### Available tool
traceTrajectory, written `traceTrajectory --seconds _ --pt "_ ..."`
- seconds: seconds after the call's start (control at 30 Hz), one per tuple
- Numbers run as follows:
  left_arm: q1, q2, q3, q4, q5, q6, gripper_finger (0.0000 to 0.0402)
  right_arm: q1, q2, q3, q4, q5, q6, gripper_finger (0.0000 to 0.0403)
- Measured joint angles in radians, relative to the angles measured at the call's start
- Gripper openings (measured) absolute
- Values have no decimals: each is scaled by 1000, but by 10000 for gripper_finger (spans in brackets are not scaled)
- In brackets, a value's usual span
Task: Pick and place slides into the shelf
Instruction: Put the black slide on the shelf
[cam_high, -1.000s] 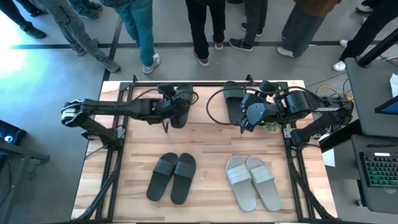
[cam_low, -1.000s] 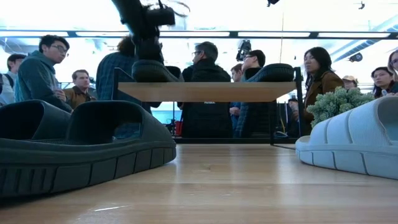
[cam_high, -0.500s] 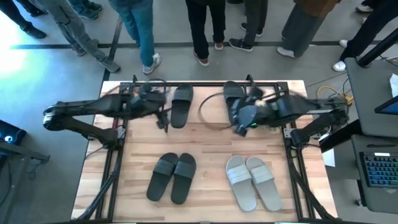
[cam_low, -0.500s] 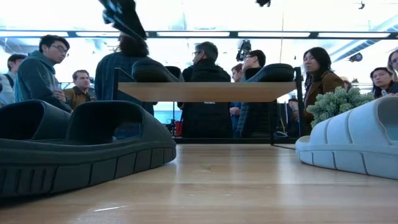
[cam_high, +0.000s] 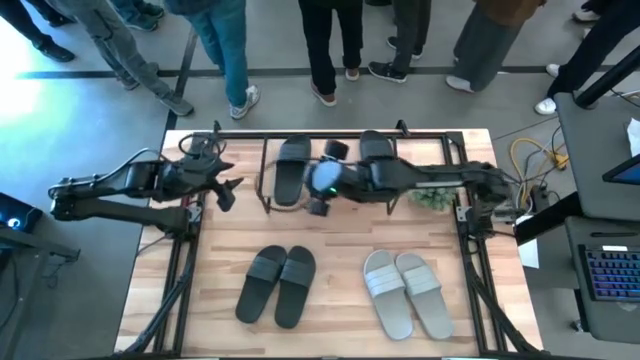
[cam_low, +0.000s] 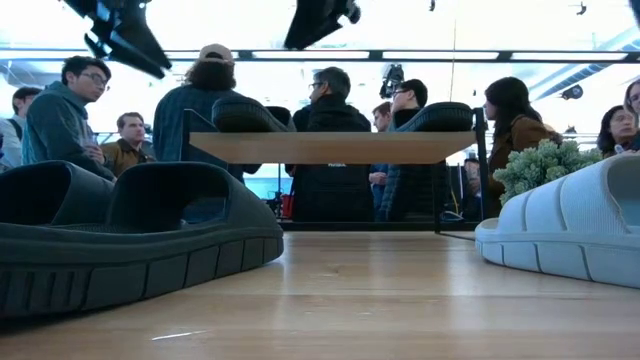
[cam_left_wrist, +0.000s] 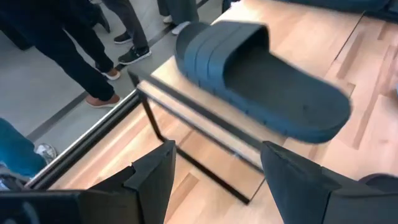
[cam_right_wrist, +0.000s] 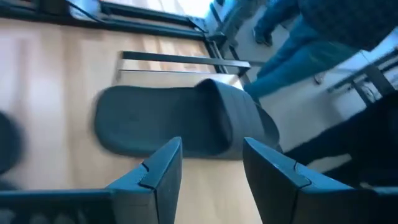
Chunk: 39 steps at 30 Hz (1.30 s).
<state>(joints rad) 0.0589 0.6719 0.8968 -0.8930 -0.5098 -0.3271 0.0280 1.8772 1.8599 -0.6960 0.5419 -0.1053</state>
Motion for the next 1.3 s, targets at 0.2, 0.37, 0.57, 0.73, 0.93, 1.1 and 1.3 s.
traceTrajectory --seconds 0.2,0.37,0.57,0.73,0.93,1.1,1.3 --pt "0 -54 -62 15 -2 26 221 -62 187 174 -44 -48 -13 160" --pt "0 -110 -67 19 -3 71 221 -85 308 316 -87 10 -59 160" --pt "0 -185 -70 17 -10 93 221 -98 396 455 -206 40 -97 160" --pt "0 -228 -75 18 -29 98 221 -105 437 494 -243 59 -134 158" --pt "0 -261 -94 20 -40 98 221 -123 443 494 -235 119 -150 133" --pt "0 -268 -106 20 -39 98 221 -142 440 494 -239 122 -154 116" --pt "0 -269 -114 20 -38 98 221 -152 437 493 -250 114 -158 82"
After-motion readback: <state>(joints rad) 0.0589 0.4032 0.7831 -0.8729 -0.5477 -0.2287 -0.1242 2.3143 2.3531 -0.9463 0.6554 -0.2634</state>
